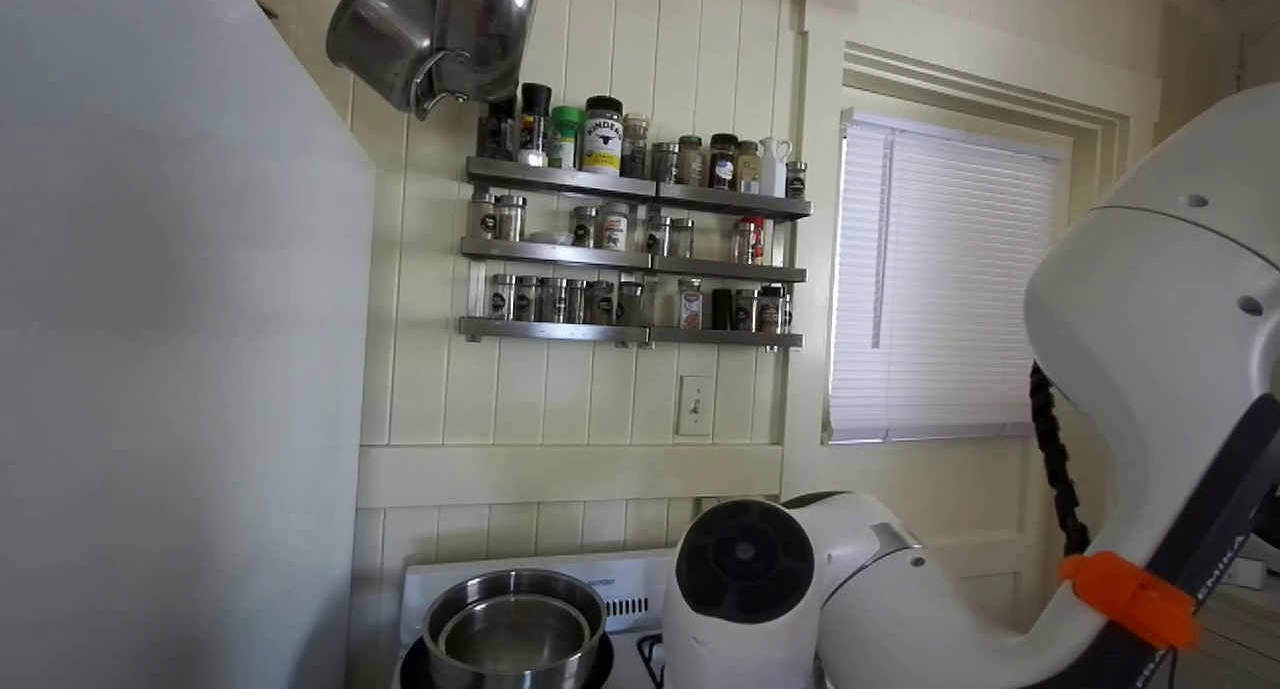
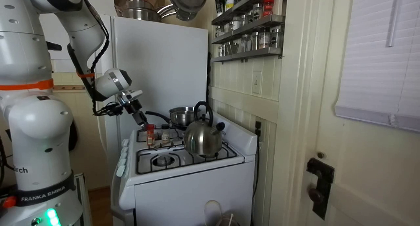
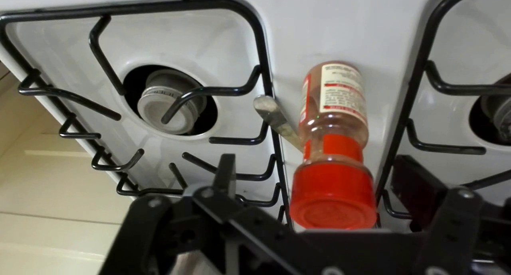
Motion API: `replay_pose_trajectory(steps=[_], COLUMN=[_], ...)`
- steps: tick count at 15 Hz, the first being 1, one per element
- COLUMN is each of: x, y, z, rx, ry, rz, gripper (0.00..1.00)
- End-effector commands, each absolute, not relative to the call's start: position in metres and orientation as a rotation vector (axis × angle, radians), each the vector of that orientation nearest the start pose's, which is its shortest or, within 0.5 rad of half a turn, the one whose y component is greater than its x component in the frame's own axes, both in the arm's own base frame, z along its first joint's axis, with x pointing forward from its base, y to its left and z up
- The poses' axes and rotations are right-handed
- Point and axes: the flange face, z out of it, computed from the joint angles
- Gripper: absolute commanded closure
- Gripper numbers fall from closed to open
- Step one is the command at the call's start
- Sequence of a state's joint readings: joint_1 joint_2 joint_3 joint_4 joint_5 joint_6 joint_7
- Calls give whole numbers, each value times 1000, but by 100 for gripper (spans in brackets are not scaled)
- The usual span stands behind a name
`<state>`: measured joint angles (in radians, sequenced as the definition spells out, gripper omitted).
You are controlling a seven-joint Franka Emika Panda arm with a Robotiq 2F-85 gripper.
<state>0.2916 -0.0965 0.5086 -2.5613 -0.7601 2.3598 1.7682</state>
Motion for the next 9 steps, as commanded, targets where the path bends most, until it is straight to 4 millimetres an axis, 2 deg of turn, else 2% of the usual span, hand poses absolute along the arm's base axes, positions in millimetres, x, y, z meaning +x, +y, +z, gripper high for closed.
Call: replay_pose_trajectory(steps=[1,9], x=[312,316], y=[311,314], z=[281,267], rx=[-3230,-3238], ry=[631,629], rz=[-848,-875], gripper=[0,0])
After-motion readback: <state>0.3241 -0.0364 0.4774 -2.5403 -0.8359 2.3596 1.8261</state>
